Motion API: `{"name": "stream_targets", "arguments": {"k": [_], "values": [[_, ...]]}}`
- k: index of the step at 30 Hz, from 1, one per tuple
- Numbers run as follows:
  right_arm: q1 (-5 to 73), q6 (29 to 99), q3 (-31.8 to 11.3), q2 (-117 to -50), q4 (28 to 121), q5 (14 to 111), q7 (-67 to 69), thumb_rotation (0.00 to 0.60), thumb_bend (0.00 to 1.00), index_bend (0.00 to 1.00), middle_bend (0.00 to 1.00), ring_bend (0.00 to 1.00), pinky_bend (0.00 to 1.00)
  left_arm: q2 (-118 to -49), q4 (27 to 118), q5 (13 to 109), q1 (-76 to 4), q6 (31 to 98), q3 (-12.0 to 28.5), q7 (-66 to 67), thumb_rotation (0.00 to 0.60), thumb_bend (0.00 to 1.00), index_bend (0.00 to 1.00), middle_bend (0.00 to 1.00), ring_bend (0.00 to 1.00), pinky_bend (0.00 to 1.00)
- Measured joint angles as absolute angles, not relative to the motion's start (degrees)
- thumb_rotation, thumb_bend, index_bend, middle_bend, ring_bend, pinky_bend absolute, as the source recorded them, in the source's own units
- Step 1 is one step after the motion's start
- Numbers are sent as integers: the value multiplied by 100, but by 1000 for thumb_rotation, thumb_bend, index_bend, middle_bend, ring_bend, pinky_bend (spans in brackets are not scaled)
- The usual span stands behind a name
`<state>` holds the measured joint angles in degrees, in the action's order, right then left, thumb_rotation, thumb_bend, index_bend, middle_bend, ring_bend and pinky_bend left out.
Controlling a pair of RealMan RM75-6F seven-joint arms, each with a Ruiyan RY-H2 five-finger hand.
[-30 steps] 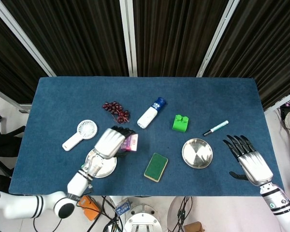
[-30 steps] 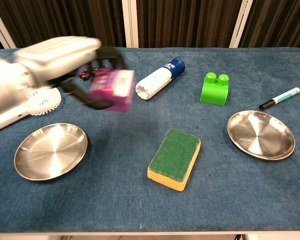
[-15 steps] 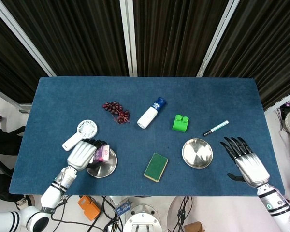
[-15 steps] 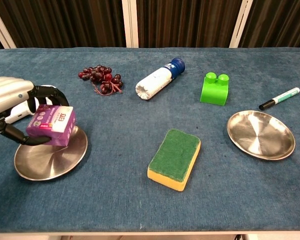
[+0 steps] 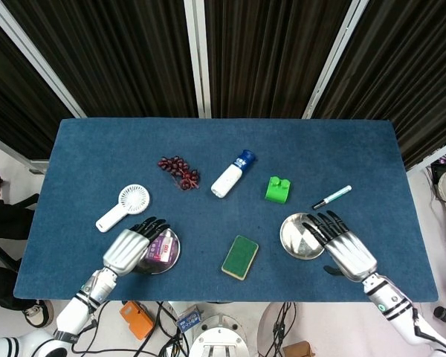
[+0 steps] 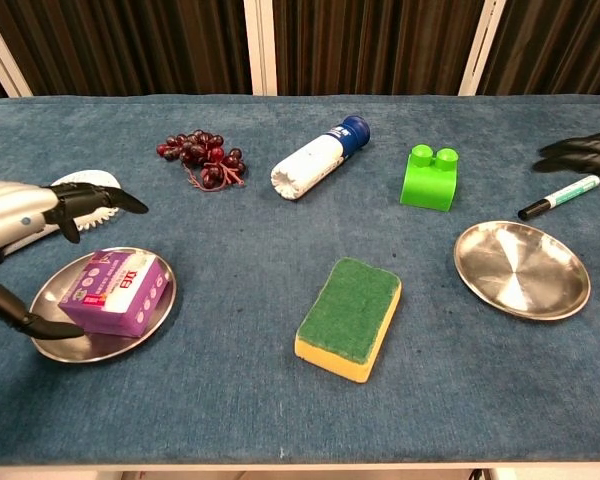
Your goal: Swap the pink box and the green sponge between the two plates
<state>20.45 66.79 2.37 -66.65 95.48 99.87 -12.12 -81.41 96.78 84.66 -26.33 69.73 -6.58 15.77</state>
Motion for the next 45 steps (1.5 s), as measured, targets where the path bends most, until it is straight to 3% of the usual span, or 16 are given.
{"name": "stream_targets", "arguments": {"k": [8, 13, 22, 25, 28, 30, 36, 38, 45], "values": [[3066, 5185, -195, -7029, 9851, 9766, -2020, 600, 246, 0, 0, 0, 0, -7553, 9966, 9046, -2220, 7820, -794, 1515, 600, 0, 98, 79, 64, 307], [3892, 4141, -540, -7638, 9810, 9220, -2687, 600, 246, 0, 0, 0, 0, -7304, 9956, 9107, -2018, 8018, -762, 1092, 600, 0, 98, 79, 64, 307], [4372, 3700, -574, -8499, 9395, 8537, -3504, 600, 302, 3, 0, 0, 0, -7158, 9847, 9208, -1814, 8063, -694, 929, 600, 0, 98, 79, 64, 298], [4441, 3666, -514, -8670, 9262, 8342, -3705, 600, 334, 104, 0, 0, 0, -7153, 9833, 9254, -1777, 8056, -673, 917, 600, 0, 98, 79, 64, 297], [4481, 3735, -457, -8807, 9173, 8303, -3761, 600, 391, 336, 53, 9, 45, -7152, 9834, 9284, -1759, 8029, -649, 900, 600, 0, 95, 79, 64, 298], [4491, 3830, -422, -8856, 9132, 8353, -3744, 600, 407, 438, 121, 47, 105, -7146, 9840, 9292, -1745, 8006, -633, 899, 600, 0, 88, 79, 64, 298], [4494, 4248, -327, -8947, 8950, 8701, -3437, 600, 424, 715, 438, 362, 416, -7121, 9849, 9289, -1715, 7952, -573, 830, 600, 0, 88, 79, 64, 297], [4491, 4358, -292, -8968, 8867, 8784, -3300, 600, 425, 732, 483, 417, 474, -7118, 9842, 9282, -1708, 7926, -558, 806, 600, 0, 88, 79, 64, 297], [4396, 4872, -299, -8867, 8804, 8925, -3027, 600, 425, 731, 485, 420, 490, -7080, 9810, 9321, -1649, 7934, -518, 708, 600, 0, 88, 79, 64, 297]]}}
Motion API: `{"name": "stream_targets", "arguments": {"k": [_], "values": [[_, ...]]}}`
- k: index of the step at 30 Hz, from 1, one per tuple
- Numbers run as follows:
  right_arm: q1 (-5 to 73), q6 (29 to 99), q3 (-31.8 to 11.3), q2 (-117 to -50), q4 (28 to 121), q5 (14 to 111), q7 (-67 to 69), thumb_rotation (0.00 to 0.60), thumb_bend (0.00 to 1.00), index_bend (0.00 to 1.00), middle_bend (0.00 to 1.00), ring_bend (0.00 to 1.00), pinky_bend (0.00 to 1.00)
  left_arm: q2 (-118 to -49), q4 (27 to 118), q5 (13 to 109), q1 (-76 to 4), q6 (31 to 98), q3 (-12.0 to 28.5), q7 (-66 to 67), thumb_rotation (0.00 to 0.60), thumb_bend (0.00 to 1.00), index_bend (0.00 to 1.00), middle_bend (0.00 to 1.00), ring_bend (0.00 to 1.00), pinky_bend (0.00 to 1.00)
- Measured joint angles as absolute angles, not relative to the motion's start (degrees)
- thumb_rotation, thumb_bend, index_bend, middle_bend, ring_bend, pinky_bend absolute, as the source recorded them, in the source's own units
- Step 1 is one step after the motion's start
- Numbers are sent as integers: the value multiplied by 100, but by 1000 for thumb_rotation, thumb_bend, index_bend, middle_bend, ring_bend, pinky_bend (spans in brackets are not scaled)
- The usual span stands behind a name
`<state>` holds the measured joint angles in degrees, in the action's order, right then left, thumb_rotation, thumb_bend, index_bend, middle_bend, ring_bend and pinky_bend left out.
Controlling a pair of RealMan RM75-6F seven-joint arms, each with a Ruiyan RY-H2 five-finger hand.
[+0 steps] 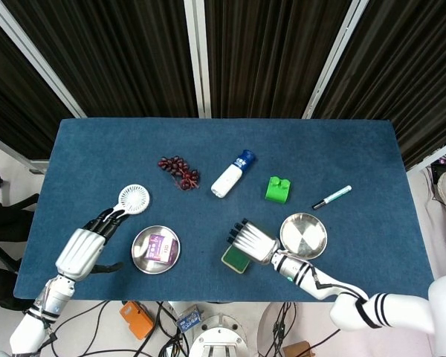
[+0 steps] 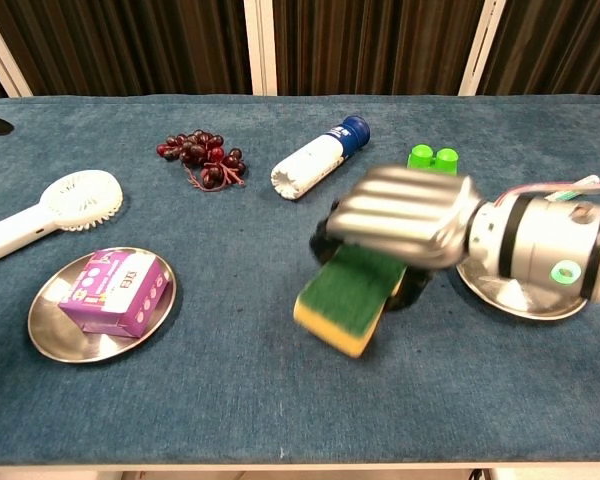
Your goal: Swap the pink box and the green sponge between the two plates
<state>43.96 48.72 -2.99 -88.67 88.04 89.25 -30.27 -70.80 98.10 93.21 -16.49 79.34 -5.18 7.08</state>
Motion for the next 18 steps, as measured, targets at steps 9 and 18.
{"name": "stream_targets", "arguments": {"k": [9, 18], "values": [[3779, 5771, -93, -7878, 8706, 8980, -2419, 600, 424, 721, 485, 420, 490, -7056, 9549, 9447, -1492, 8118, -515, 570, 600, 0, 88, 79, 64, 292], [3427, 5951, 306, -7790, 8005, 9151, -1582, 600, 424, 417, 425, 363, 480, -7147, 9454, 9451, -1465, 8008, -478, 559, 600, 0, 88, 79, 64, 292]]}}
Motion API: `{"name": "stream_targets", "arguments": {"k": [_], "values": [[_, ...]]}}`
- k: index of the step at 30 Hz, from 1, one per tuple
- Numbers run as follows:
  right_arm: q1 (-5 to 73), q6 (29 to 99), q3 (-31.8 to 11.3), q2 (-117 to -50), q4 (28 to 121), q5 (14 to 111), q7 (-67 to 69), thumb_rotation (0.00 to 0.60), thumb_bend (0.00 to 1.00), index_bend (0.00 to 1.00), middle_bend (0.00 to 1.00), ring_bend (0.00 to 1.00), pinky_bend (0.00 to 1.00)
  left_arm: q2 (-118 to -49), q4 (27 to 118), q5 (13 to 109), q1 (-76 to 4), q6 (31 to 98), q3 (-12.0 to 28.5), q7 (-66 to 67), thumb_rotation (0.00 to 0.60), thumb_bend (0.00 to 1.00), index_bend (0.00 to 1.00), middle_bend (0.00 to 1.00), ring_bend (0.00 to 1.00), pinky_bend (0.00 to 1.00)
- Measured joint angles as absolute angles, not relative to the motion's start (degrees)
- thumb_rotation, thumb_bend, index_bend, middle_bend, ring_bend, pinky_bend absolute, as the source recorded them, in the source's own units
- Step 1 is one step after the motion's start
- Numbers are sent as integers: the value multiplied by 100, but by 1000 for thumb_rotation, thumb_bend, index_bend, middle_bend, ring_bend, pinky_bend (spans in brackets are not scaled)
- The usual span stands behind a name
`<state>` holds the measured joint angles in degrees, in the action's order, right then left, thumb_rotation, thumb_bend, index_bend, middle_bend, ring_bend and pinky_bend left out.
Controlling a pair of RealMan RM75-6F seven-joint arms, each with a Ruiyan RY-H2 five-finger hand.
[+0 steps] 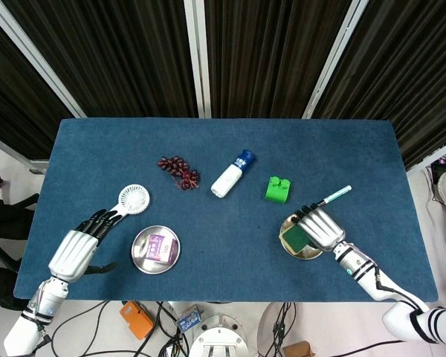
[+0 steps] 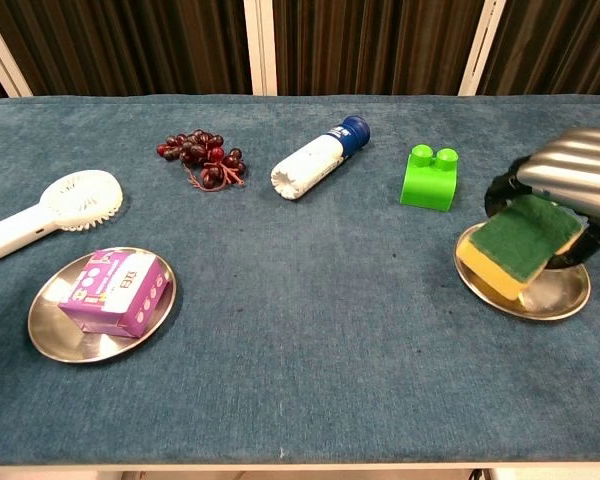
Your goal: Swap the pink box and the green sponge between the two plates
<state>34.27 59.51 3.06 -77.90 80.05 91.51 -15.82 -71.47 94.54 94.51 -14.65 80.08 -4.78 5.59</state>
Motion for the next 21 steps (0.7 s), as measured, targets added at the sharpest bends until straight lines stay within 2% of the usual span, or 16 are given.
{"name": "stream_targets", "arguments": {"k": [2, 4, 6, 8, 10, 13, 17, 19, 21], "values": [[3421, 5877, 349, -7832, 7906, 9161, -1463, 600, 424, 303, 361, 316, 455, -7158, 9453, 9463, -1456, 8007, -474, 557, 600, 0, 88, 79, 64, 292], [3426, 5734, 376, -7819, 7910, 9115, -1473, 600, 424, 99, 252, 230, 399, -7162, 9449, 9476, -1445, 8000, -475, 556, 600, 0, 88, 79, 64, 292], [3432, 5586, 391, -7776, 7970, 9030, -1535, 600, 404, 8, 171, 157, 357, -7162, 9444, 9486, -1436, 8002, -472, 551, 600, 0, 88, 79, 64, 292], [3430, 5491, 397, -7705, 8094, 8926, -1587, 600, 362, 0, 131, 119, 337, -7162, 9441, 9492, -1430, 8004, -467, 530, 600, 0, 88, 79, 64, 292], [3403, 5492, 401, -7630, 8219, 8886, -1605, 600, 256, 0, 77, 73, 309, -7158, 9437, 9505, -1422, 8007, -465, 498, 600, 0, 88, 79, 64, 292], [3341, 5564, 426, -7507, 8392, 8893, -1568, 594, 171, 0, 38, 38, 276, -7134, 9438, 9545, -1398, 8030, -478, 474, 600, 0, 88, 79, 64, 292], [3191, 5871, 475, -7284, 8655, 8991, -1517, 537, 158, 0, 4, 2, 164, -7059, 9452, 9628, -1330, 8159, -514, 398, 600, 2, 88, 74, 55, 285], [3021, 6196, 502, -7137, 8825, 9029, -1556, 521, 157, 0, 0, 0, 62, -6985, 9436, 9664, -1248, 8300, -541, 345, 600, 11, 88, 67, 40, 244], [2792, 6580, 530, -7006, 8981, 9030, -1679, 526, 157, 0, 0, 0, 9, -6900, 9373, 9684, -1116, 8494, -573, 353, 600, 23, 88, 54, 14, 172]]}}
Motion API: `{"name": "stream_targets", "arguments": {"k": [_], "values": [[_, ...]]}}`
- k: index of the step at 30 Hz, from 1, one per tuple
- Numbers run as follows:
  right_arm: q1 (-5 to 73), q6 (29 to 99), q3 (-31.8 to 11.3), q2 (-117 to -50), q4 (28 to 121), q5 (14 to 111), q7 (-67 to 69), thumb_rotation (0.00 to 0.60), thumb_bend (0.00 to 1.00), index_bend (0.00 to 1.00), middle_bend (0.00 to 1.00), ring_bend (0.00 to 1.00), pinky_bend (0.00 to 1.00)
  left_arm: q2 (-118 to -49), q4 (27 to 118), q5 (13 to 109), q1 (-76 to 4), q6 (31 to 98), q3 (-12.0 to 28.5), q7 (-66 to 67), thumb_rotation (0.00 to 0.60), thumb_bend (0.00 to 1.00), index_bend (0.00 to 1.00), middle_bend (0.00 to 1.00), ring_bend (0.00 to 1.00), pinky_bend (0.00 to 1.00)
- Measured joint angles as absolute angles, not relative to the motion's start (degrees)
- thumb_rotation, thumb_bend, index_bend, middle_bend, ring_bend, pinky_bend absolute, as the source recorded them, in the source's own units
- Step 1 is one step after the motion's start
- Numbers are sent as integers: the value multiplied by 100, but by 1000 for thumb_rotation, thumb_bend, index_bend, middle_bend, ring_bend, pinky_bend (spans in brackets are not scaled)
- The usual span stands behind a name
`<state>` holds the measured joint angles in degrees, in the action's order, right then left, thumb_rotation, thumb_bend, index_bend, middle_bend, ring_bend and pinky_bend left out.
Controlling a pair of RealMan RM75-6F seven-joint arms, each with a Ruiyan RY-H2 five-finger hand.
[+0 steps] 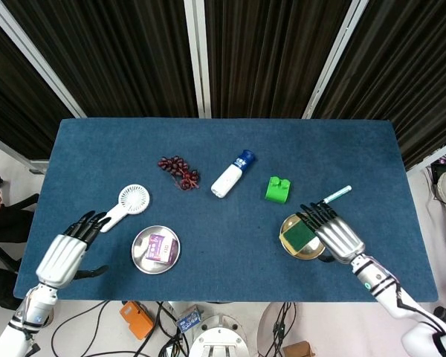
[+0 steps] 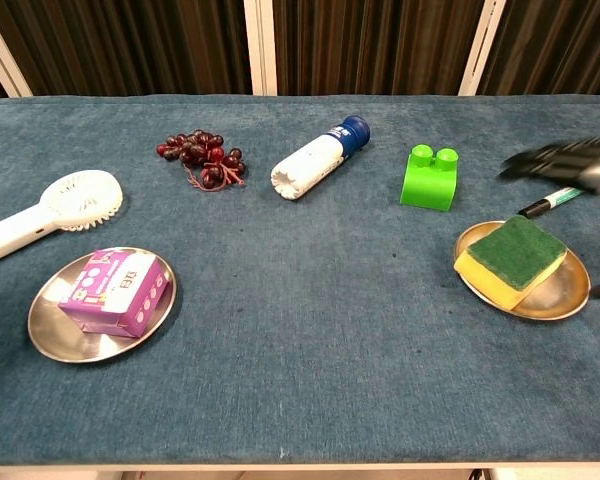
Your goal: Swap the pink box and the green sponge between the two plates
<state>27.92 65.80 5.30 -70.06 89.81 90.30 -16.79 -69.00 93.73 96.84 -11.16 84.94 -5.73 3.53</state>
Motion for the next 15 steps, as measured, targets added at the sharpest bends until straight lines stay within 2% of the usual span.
{"name": "stream_targets", "arguments": {"k": [4, 8, 11, 15], "values": [[1978, 7781, 595, -6830, 9231, 8937, -2172, 536, 157, 0, 0, 0, 0, -6871, 9080, 9701, -796, 8959, -618, 354, 600, 34, 88, 26, 0, 99], [999, 8893, 658, -6860, 9140, 8774, -2248, 540, 157, 0, 0, 0, 0, -7011, 8601, 9528, -356, 9250, -686, 231, 600, 44, 76, 16, 0, 75], [495, 9301, 704, -6866, 8918, 8751, -2013, 534, 157, 0, 0, 0, 0, -7040, 8493, 9369, -278, 9203, -739, 121, 600, 49, 45, 6, 0, 72], [340, 9417, 674, -6828, 8807, 8761, -1669, 535, 157, 0, 0, 0, 0, -7033, 8551, 9553, -289, 9108, -798, 300, 600, 49, 45, 6, 0, 72]]}}
